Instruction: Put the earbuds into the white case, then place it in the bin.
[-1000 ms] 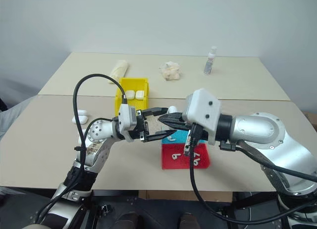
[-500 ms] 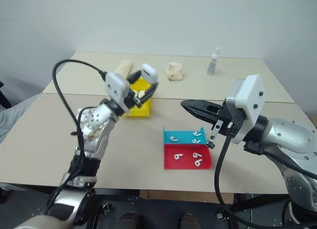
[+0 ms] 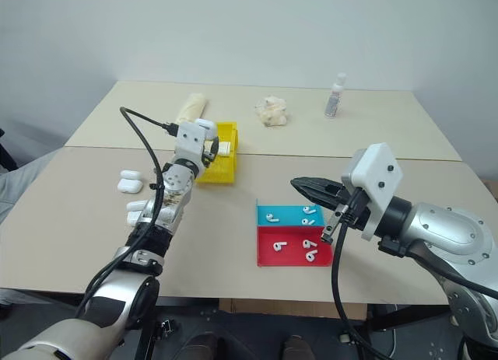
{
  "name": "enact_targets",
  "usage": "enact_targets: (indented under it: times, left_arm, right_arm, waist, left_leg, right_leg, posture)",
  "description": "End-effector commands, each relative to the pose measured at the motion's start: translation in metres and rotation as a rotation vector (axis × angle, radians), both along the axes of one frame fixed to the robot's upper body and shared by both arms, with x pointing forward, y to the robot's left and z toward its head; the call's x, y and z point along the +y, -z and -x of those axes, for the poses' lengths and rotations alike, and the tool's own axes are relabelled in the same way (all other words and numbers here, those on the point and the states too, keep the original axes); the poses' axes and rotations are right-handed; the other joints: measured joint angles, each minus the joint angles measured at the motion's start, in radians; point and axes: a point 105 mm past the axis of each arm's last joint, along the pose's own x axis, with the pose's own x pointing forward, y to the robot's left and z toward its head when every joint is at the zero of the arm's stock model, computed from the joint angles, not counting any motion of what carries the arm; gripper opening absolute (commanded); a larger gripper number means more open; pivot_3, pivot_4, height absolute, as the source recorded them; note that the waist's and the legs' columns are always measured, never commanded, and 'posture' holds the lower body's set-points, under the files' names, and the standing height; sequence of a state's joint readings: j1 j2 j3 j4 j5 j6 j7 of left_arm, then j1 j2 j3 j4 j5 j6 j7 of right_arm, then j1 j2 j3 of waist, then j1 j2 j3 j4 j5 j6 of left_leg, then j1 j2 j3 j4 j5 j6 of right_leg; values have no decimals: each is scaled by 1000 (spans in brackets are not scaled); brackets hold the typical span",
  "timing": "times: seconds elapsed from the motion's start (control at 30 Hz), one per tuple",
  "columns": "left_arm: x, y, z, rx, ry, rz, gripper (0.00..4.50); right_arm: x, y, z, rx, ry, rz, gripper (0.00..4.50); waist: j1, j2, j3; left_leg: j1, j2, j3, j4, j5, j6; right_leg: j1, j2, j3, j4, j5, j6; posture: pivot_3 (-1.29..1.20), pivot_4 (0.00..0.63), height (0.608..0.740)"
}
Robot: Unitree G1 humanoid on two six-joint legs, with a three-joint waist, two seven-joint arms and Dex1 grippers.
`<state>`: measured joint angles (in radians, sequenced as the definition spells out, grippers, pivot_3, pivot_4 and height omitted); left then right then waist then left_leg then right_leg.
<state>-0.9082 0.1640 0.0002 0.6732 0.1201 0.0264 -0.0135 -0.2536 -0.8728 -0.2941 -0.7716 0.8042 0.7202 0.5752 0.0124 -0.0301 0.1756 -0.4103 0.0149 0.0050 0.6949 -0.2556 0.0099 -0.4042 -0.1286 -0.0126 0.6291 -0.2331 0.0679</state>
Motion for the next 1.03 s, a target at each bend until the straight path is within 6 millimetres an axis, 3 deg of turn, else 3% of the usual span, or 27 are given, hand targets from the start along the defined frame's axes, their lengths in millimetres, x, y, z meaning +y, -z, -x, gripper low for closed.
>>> enact_targets:
  times: [0.03,0.13,0.27,0.37,0.47,0.77,0.9,1.03]
  left_arm:
    - [-9,-22,0,-64,25,7,4471]
    - [-14,-24,2,-78,57,5,4471]
    - [-25,-29,17,-88,250,56,4471]
    - [-31,-33,47,-80,547,120,4471]
    - [-28,-27,72,-43,687,45,4471]
    - [14,-2,155,133,1046,-309,4471]
    - [31,-5,172,213,1115,-353,4471]
    - [38,-8,175,259,1116,-344,4471]
  right_arm:
    - [1,-4,5,-34,10,23,0]
    - [0,-2,5,-29,22,34,0]
    - [-3,0,6,-27,28,49,0]
    - [-9,3,7,-17,33,75,0]
    - [-18,7,10,0,37,116,0]
    - [-74,31,24,39,-9,474,0]
    - [-92,40,26,44,-24,579,0]
    - [-93,43,27,48,-43,575,0]
  waist:
    - [0,0,0]
    - [0,0,0]
    - [0,0,0]
    - [-6,0,0]
    - [-13,0,0]
    - [-9,1,0]
    - [-5,1,0]
    - [-4,1,0]
  left_leg:
    - [0,0,0,0,0,0]
    - [0,0,0,0,0,0]
    - [0,0,0,0,0,0]
    - [0,0,0,0,0,0]
    - [0,1,1,-1,0,0]
    - [4,1,1,-1,0,0]
    - [5,1,1,0,0,0]
    - [5,1,1,-1,0,0]
  right_leg:
    - [0,0,0,0,0,0]
    - [0,0,0,0,0,0]
    - [0,0,0,0,0,0]
    - [0,0,0,1,0,0]
    - [-1,0,1,1,0,0]
    - [2,0,1,1,0,0]
    - [3,0,1,0,0,0]
    - [3,0,1,0,0,0]
  posture:
    - [0,150,740]
    - [0,150,740]
    - [0,150,740]
    - [0,150,740]
    - [0,150,740]
    - [0,150,740]
    - [0,150,740]
    - [0,150,740]
